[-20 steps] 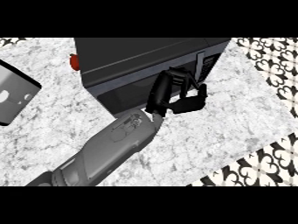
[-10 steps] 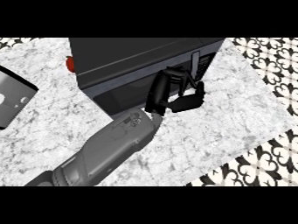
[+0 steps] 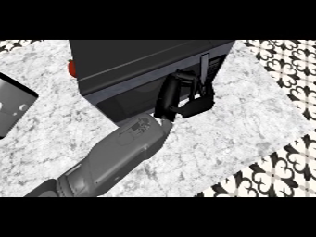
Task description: Pick up the milk, place it into the microwave and close the microwave
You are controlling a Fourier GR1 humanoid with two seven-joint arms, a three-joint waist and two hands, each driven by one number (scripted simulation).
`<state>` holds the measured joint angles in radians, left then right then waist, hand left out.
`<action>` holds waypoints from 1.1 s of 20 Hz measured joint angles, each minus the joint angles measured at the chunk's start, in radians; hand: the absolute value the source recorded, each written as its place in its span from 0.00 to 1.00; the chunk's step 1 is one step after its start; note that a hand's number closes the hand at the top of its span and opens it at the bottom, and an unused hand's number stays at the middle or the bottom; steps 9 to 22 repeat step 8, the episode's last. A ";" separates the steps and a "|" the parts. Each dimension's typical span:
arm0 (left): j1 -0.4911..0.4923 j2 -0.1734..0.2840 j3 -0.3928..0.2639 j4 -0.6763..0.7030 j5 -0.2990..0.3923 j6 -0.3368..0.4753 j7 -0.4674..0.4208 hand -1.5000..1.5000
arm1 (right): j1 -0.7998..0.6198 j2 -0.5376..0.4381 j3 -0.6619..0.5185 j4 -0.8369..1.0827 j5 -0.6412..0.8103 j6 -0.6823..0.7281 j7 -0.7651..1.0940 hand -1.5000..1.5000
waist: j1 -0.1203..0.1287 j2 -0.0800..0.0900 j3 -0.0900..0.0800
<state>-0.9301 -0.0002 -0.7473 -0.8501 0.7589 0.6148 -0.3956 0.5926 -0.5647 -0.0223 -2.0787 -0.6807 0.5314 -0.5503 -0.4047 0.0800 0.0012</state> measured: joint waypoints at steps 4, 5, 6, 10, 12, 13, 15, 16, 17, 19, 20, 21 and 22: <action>-0.005 0.000 -0.005 0.009 0.018 0.004 -0.019 1.00 | 0.008 -0.015 -0.008 -0.010 -0.023 0.010 0.013 0.00 | -0.005 0.001 0.000; -0.006 0.000 -0.006 0.011 0.022 0.005 -0.025 1.00 | 0.010 -0.017 -0.010 -0.013 -0.027 0.010 0.015 0.00 | -0.006 0.001 0.000; -0.006 0.000 -0.007 0.013 0.027 0.006 -0.028 1.00 | 0.013 -0.021 -0.011 -0.018 -0.031 0.013 0.019 0.00 | -0.007 0.000 0.000; -0.010 0.000 -0.012 0.020 0.034 0.005 -0.036 1.00 | 0.016 -0.028 -0.019 -0.023 -0.040 0.016 0.023 0.00 | -0.008 -0.001 0.000; -0.010 0.000 -0.012 0.020 0.034 0.005 -0.036 1.00 | 0.016 -0.028 -0.019 -0.023 -0.040 0.016 0.023 0.00 | -0.008 -0.001 0.000; -0.010 0.000 -0.012 0.020 0.034 0.005 -0.036 1.00 | 0.016 -0.028 -0.019 -0.023 -0.040 0.016 0.023 0.00 | -0.008 -0.001 0.000; -0.010 0.000 -0.012 0.020 0.034 0.005 -0.036 1.00 | 0.016 -0.028 -0.019 -0.023 -0.040 0.016 0.023 0.00 | -0.008 -0.001 0.000; -0.010 0.000 -0.012 0.020 0.034 0.005 -0.036 1.00 | 0.016 -0.028 -0.019 -0.023 -0.040 0.016 0.023 0.00 | -0.008 -0.001 0.000; -0.010 0.000 -0.012 0.020 0.034 0.005 -0.036 1.00 | 0.016 -0.028 -0.019 -0.023 -0.040 0.016 0.023 0.00 | -0.008 -0.001 0.000; -0.010 0.000 -0.012 0.020 0.034 0.005 -0.036 1.00 | 0.016 -0.028 -0.019 -0.023 -0.040 0.016 0.023 0.00 | -0.008 -0.001 0.000; -0.010 0.000 -0.012 0.020 0.034 0.005 -0.036 1.00 | 0.016 -0.028 -0.019 -0.023 -0.040 0.016 0.023 0.00 | -0.008 -0.001 0.000; -0.010 0.000 -0.012 0.020 0.034 0.005 -0.036 1.00 | 0.016 -0.028 -0.019 -0.023 -0.040 0.016 0.023 0.00 | -0.008 -0.001 0.000; -0.010 0.000 -0.012 0.020 0.034 0.005 -0.036 1.00 | 0.016 -0.028 -0.019 -0.023 -0.040 0.016 0.023 0.00 | -0.008 -0.001 0.000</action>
